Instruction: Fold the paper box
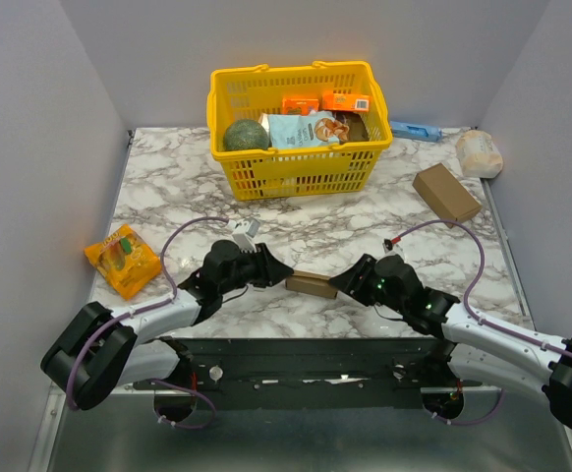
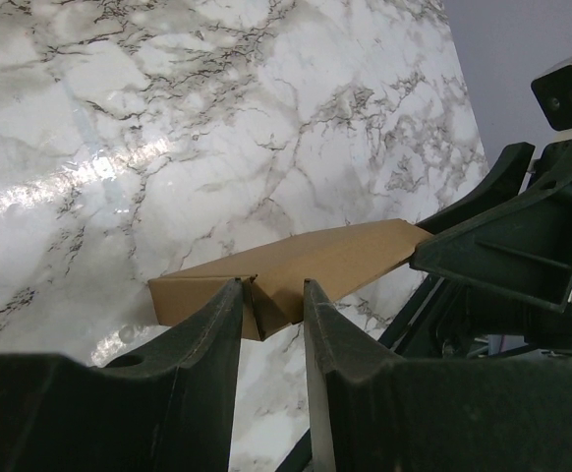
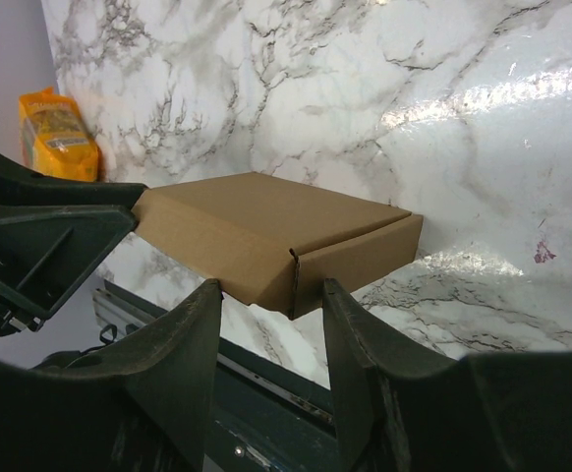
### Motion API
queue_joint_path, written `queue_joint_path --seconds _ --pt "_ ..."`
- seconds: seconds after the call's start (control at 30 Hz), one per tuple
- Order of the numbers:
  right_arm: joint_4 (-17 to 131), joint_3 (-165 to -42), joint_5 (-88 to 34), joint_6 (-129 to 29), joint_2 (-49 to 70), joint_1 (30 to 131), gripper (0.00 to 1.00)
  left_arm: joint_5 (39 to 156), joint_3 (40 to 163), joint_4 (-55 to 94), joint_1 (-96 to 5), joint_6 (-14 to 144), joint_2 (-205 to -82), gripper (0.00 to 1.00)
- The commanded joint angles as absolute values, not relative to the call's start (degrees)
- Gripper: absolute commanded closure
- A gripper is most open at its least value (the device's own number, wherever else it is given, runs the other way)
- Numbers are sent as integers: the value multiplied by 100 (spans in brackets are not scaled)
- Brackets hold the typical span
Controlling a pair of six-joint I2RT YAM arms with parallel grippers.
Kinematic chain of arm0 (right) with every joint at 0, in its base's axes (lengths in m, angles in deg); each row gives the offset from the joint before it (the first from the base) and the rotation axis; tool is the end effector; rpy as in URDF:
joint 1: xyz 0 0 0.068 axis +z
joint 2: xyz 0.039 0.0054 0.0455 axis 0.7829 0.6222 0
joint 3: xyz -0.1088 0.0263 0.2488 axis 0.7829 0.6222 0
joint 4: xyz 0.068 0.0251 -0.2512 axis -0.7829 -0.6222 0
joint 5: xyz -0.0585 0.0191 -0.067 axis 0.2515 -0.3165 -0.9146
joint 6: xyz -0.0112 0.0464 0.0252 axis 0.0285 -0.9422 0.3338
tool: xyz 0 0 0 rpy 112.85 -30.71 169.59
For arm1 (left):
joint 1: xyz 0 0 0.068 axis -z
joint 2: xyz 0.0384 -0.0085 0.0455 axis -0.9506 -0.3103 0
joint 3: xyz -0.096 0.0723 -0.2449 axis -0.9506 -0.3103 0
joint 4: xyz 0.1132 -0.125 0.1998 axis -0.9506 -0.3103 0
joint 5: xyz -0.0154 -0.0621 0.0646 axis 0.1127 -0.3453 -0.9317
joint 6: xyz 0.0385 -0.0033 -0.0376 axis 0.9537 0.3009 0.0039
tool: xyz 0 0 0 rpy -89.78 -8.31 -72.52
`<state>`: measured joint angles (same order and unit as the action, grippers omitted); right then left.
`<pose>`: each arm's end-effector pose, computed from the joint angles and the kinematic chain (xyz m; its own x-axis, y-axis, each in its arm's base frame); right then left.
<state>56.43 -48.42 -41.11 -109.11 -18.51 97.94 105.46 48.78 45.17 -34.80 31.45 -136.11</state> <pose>0.1335 0.1342 0.1845 -0.7466 0.5305 -0.4015 0.0753 0.6670 0.7412 0.1767 -0.1461 0.1753 -0.7601 -0.2852 -0.5839 0.3476 0.5806 -0.7362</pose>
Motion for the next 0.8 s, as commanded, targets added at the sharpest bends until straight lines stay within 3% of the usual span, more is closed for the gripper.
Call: queue_joint_path --seconds 0.0,0.77 --pt "5052 -4766 -4505 -10823 -1834 9758 50 10380 4432 3658 -3474 3315 -13665 70" --pt "5035 -4766 -4523 -10832 -1825 9767 50 10108 3843 3904 -3474 2841 -13938 79"
